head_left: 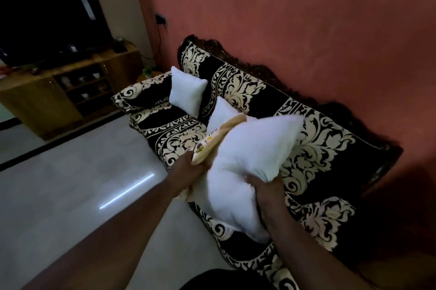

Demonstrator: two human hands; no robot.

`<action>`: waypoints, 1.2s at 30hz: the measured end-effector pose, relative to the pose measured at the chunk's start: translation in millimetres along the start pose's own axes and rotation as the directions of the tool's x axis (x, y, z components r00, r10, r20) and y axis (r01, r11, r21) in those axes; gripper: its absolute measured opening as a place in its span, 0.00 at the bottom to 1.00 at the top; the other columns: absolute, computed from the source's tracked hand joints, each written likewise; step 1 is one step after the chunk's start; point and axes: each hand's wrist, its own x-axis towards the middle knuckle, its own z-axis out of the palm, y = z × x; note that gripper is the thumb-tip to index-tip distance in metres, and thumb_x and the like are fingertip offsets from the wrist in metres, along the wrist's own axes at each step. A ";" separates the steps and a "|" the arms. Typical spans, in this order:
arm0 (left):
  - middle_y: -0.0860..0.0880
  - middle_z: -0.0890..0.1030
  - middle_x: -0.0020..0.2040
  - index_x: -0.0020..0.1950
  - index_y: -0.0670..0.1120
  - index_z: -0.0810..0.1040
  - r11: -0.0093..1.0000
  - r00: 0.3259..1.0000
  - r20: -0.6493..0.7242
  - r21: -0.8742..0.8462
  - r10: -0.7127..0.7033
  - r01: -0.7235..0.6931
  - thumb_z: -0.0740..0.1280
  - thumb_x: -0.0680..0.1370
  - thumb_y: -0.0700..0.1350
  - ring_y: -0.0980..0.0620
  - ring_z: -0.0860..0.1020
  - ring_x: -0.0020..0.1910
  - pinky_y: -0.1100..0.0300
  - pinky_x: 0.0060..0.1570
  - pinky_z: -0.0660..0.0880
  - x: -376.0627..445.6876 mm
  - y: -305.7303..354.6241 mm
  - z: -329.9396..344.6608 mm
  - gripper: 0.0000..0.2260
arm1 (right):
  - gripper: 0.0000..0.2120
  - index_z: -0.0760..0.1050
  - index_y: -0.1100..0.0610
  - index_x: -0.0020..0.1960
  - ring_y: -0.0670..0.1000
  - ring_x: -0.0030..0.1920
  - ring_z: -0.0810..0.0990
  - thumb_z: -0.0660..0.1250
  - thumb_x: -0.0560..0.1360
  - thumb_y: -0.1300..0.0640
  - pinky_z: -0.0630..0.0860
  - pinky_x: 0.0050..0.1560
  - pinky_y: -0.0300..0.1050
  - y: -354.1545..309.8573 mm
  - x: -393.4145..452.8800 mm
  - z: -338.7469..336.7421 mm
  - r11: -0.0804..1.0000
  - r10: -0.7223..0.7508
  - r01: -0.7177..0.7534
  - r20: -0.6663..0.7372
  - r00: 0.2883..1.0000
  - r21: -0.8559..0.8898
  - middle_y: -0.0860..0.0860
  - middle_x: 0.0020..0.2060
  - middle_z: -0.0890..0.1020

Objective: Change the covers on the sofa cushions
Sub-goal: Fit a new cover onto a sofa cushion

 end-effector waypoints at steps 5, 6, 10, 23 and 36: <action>0.40 0.86 0.43 0.54 0.43 0.82 0.977 0.970 0.219 -0.162 -0.103 0.140 0.68 0.76 0.38 0.39 0.85 0.42 0.46 0.38 0.84 -37.4 -5.1 26.0 0.08 | 0.21 0.76 0.62 0.53 0.46 0.45 0.82 0.77 0.68 0.50 0.79 0.50 0.46 -26.7 6.2 4.8 0.974 -0.221 0.225 -0.203 0.954 -0.002 0.52 0.45 0.83; 0.39 0.85 0.45 0.55 0.42 0.81 0.972 0.958 0.276 -0.188 -0.084 0.139 0.68 0.76 0.36 0.40 0.85 0.42 0.49 0.38 0.83 -42.4 1.0 32.8 0.08 | 0.17 0.76 0.62 0.53 0.43 0.43 0.81 0.75 0.71 0.53 0.77 0.48 0.45 -32.1 7.6 4.9 0.974 -0.206 0.223 -0.246 0.947 0.041 0.50 0.43 0.82; 0.38 0.79 0.37 0.49 0.35 0.76 0.888 0.900 0.436 -0.410 -0.008 0.207 0.70 0.70 0.30 0.41 0.78 0.36 0.53 0.35 0.73 -61.8 36.7 48.9 0.09 | 0.14 0.78 0.56 0.52 0.58 0.51 0.82 0.74 0.72 0.50 0.72 0.52 0.45 -39.9 28.4 -2.2 0.963 -0.265 0.261 -0.397 0.879 -0.066 0.55 0.48 0.83; 0.62 0.77 0.66 0.72 0.62 0.56 0.811 0.947 0.249 -0.585 0.206 -0.022 0.76 0.69 0.63 0.62 0.79 0.62 0.60 0.56 0.79 -57.9 46.0 8.6 0.40 | 0.15 0.75 0.56 0.48 0.48 0.38 0.77 0.77 0.71 0.50 0.72 0.39 0.42 -48.7 -21.8 11.7 0.703 -0.657 0.610 -0.006 0.754 -0.367 0.46 0.37 0.78; 0.38 0.83 0.55 0.59 0.36 0.81 0.495 0.963 -0.038 -0.863 -0.265 0.102 0.69 0.74 0.37 0.38 0.81 0.50 0.46 0.51 0.80 -40.9 37.8 5.6 0.14 | 0.13 0.77 0.43 0.62 0.41 0.57 0.77 0.69 0.78 0.44 0.76 0.58 0.42 -20.8 -18.0 -6.3 0.804 -0.499 0.577 0.363 0.787 -0.146 0.41 0.55 0.78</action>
